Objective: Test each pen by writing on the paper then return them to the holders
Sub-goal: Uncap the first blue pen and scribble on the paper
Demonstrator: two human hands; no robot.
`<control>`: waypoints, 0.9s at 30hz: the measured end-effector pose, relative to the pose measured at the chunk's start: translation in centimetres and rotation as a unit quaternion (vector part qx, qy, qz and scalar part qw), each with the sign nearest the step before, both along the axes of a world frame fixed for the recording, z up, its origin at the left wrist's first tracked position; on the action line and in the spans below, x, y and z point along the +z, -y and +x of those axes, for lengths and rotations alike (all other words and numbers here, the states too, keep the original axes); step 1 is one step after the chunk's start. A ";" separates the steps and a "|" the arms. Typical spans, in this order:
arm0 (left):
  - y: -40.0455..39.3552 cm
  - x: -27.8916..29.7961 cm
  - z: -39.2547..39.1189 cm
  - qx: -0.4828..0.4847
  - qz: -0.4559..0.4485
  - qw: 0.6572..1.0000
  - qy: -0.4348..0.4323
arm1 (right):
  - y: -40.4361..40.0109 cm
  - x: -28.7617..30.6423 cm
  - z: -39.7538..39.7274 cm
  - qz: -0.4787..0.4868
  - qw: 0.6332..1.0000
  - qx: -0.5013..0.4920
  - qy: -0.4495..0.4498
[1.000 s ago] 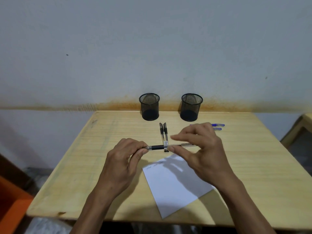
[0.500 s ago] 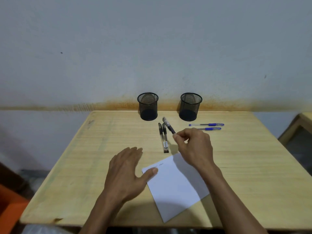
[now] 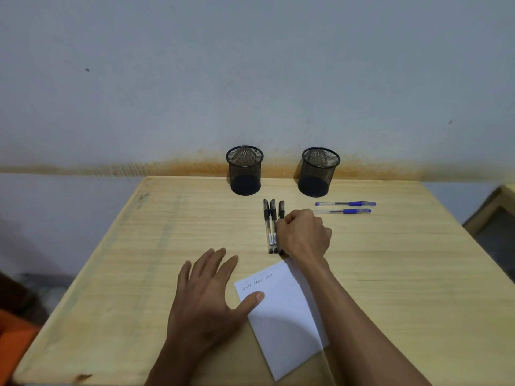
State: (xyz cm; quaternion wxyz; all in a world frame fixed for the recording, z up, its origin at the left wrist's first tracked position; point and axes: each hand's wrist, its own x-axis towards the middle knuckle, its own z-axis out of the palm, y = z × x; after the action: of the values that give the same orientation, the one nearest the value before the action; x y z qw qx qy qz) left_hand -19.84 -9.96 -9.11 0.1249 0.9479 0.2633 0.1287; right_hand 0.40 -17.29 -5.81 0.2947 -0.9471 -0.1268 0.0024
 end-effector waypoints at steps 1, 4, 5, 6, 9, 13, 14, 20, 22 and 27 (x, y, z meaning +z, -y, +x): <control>0.0 -0.2 0.0 -0.002 0.003 1.000 0.001 | -0.1 -0.1 0.0 -0.002 1.000 0.002 0.008; -0.2 -0.5 0.1 -0.008 0.007 1.000 0.004 | -0.3 -0.2 -0.2 -0.010 1.000 0.014 0.021; -0.2 -0.6 0.0 -0.010 0.007 1.000 0.005 | -0.3 -0.2 -0.2 -0.011 1.000 0.017 0.020; -0.2 -0.6 0.0 -0.010 0.008 1.000 0.004 | -0.3 -0.1 -0.2 -0.010 1.000 0.018 0.019; -0.2 -0.7 0.0 -0.007 0.008 1.000 0.006 | 0.8 0.3 0.9 0.002 0.999 0.000 0.038; -0.2 -0.8 0.0 0.000 0.008 1.000 0.007 | 4.7 0.6 5.4 -0.040 0.994 -0.005 0.105; -0.2 -0.8 0.0 0.001 0.009 1.000 0.005 | 5.8 0.5 6.6 -0.070 0.990 0.004 0.120; 0.0 -0.2 0.0 0.011 0.003 1.000 -0.005 | 10.3 0.6 10.6 -0.164 0.969 0.091 0.160; 0.1 -0.1 0.0 0.009 0.005 1.000 -0.007 | 10.7 0.6 11.1 -0.167 0.965 0.106 0.170; 0.4 0.3 -0.2 0.005 -0.008 1.000 -0.002 | 11.0 0.5 10.6 -0.133 0.966 0.136 0.176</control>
State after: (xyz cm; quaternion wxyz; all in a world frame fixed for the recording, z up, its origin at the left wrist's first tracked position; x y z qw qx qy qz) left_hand -20.01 -10.40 -8.81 0.1308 0.9457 0.2695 0.1257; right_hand 11.01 -28.27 -5.27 0.1359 -0.9371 -0.3031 -0.1078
